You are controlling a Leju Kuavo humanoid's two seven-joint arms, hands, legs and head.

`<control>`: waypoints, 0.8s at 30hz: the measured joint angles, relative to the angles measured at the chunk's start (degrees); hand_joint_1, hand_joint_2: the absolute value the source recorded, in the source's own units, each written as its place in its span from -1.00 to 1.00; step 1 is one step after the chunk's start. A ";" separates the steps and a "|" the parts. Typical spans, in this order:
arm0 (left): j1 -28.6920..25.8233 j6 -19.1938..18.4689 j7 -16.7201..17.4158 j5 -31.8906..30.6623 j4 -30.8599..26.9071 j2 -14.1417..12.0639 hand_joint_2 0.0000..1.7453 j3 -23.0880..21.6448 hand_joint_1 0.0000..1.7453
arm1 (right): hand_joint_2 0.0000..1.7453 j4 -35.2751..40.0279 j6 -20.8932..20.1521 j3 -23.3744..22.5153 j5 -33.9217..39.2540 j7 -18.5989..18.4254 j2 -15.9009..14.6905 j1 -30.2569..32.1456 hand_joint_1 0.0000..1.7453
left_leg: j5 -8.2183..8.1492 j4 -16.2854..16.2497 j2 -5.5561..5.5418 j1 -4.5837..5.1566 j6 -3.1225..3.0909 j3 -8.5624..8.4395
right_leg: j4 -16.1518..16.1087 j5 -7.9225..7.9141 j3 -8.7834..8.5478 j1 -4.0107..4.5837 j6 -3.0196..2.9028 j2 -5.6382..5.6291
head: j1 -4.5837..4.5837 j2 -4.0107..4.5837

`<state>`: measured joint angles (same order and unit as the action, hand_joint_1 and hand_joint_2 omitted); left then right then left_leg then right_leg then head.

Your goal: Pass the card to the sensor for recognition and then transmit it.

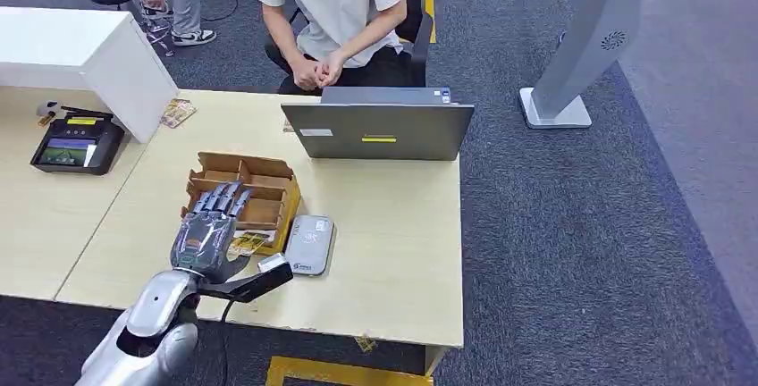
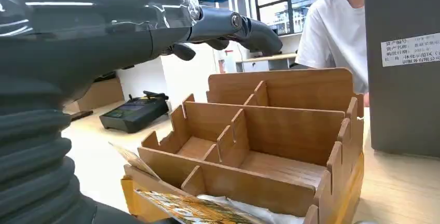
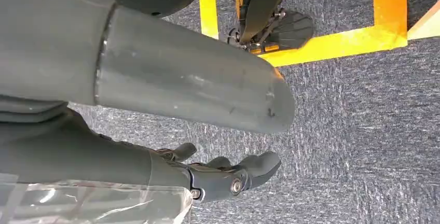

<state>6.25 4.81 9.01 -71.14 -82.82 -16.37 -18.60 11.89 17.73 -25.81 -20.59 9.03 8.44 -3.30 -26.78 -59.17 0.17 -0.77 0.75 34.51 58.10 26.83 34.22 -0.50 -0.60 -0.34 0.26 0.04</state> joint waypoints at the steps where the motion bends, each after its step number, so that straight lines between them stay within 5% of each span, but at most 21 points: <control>1: 0.00 0.00 0.00 0.00 0.00 0.00 1.00 0.00 -1.00 | -1.00 0.00 0.00 0.00 0.00 0.00 0.00 0.00 -1.00 | 0.00 0.00 0.00 0.00 0.00 0.00 | 0.00 0.00 0.00 0.00 0.00 0.00 | 0.00 0.00; 24: 0.00 0.00 0.00 0.00 0.00 0.02 1.00 0.02 -1.00 | -1.00 0.00 0.00 0.00 0.00 0.00 0.00 0.00 -1.00 | 0.00 0.00 0.00 0.00 0.00 0.00 | 0.00 0.00 0.00 0.00 0.00 0.00 | 0.00 0.00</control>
<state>6.25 4.81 9.01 -71.14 -82.82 -16.35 -18.58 11.89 17.73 -25.81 -20.59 9.03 8.44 -3.30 -26.78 -59.17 0.17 -0.76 0.75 34.51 58.10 26.83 34.22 -0.51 -0.60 -0.34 0.26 0.04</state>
